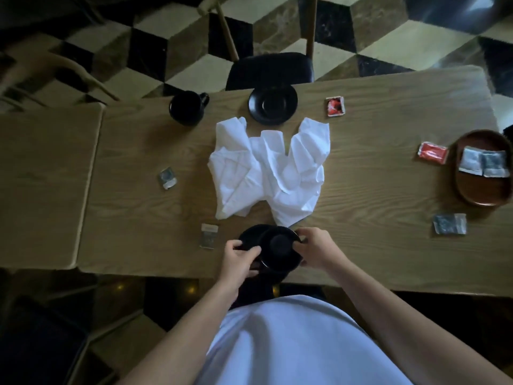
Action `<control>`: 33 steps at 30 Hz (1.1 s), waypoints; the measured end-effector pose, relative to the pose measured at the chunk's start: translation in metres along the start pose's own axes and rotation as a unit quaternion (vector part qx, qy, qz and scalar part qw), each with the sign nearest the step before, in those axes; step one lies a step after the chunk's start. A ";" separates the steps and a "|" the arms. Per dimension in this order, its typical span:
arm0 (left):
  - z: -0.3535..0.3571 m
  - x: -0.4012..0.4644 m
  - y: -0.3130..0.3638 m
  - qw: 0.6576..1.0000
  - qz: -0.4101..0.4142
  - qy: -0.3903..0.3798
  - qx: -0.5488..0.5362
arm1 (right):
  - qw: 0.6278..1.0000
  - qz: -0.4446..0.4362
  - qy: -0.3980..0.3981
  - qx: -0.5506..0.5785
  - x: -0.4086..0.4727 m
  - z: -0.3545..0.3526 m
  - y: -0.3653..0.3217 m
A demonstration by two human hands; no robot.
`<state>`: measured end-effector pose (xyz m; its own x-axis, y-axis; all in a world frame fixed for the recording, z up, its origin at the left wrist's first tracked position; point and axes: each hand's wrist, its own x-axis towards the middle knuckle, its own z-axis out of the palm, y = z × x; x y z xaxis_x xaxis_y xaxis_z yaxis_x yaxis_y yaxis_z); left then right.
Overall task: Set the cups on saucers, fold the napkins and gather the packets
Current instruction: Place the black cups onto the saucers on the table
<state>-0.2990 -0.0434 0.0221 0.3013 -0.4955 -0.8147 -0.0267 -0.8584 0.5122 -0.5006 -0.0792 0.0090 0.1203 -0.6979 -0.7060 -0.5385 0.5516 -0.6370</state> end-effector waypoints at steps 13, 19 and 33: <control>-0.035 0.032 0.004 0.984 0.067 0.007 0.165 | 0.996 0.072 -0.048 0.018 0.028 0.041 -0.014; -0.042 0.033 0.002 0.977 0.085 -0.002 0.195 | 0.996 0.073 -0.045 0.033 0.021 0.047 -0.012; -0.046 0.032 -0.004 0.965 0.113 -0.028 0.237 | 0.995 0.084 -0.039 0.043 0.013 0.051 0.002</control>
<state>-0.2452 -0.0498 0.0069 0.1850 -0.6720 -0.7171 -0.5217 -0.6856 0.5078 -0.4577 -0.0636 -0.0171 0.1010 -0.5577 -0.8239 -0.4843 0.6958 -0.5303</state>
